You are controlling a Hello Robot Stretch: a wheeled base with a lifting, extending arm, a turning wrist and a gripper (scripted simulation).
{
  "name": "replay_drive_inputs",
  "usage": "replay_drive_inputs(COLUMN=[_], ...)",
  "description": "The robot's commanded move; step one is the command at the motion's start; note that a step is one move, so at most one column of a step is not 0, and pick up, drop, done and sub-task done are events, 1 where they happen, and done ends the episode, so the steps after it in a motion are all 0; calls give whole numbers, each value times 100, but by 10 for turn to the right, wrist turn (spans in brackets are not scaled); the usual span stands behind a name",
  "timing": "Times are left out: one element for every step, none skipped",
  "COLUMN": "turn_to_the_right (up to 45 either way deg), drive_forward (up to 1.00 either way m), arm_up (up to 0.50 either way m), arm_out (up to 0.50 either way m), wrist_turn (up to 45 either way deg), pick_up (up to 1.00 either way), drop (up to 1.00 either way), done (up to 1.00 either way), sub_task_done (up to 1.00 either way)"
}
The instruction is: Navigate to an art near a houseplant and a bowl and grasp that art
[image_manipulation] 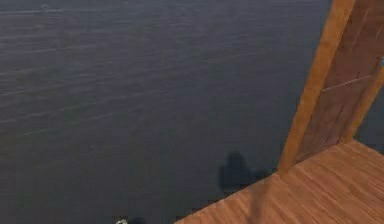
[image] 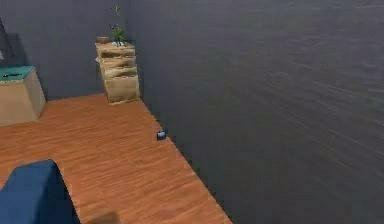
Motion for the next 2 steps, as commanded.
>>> replay_drive_inputs(turn_to_the_right=[-210,0], drive_forward=[0,30], arm_up=[0,0], arm_out=[0,0], wrist_turn=[0,0], pick_up=[0,0], drop=[0,0], done=[0,0], sub_task_done=[0,0])
